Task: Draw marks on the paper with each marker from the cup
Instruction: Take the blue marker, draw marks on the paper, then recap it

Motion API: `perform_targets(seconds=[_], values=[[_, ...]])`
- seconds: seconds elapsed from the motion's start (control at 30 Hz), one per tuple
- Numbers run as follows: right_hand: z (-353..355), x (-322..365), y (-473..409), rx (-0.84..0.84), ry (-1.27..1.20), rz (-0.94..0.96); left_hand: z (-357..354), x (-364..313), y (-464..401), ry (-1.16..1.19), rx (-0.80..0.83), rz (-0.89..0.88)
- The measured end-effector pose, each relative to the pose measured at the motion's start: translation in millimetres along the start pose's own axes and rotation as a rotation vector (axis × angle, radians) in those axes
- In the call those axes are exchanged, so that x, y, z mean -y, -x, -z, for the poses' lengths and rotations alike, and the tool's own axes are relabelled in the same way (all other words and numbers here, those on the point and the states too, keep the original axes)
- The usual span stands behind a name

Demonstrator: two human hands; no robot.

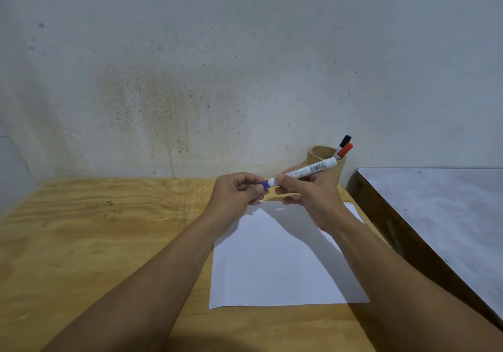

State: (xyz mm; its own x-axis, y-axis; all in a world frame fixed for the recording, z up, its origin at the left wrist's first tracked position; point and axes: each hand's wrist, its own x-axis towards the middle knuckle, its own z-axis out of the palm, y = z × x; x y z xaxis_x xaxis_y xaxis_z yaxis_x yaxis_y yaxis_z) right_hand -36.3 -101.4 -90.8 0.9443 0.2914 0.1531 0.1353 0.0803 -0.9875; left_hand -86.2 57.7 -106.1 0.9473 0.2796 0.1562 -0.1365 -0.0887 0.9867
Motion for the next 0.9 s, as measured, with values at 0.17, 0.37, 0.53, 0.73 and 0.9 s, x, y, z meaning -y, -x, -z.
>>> perform_targets(seconds=[0.17, 0.37, 0.53, 0.73, 0.9], values=[[8, 6, 0, 0.018, 0.0, -0.005, -10, -6, -1, 0.014, -0.025, 0.004], [14, 8, -2, 0.001, -0.026, 0.002, -25, -13, -3, 0.006, -0.068, -0.033], [20, 12, -9, -0.053, 0.115, -0.044, -47, -15, -4, 0.018, -0.037, -0.047], [67, 77, -33, -0.258, 0.563, 0.119, -70, -19, -29, -0.35, -0.052, -0.15], [101, 122, -53, -0.264, 1.029, 0.177, -85, -27, -60, -0.381, 0.018, -0.051]])
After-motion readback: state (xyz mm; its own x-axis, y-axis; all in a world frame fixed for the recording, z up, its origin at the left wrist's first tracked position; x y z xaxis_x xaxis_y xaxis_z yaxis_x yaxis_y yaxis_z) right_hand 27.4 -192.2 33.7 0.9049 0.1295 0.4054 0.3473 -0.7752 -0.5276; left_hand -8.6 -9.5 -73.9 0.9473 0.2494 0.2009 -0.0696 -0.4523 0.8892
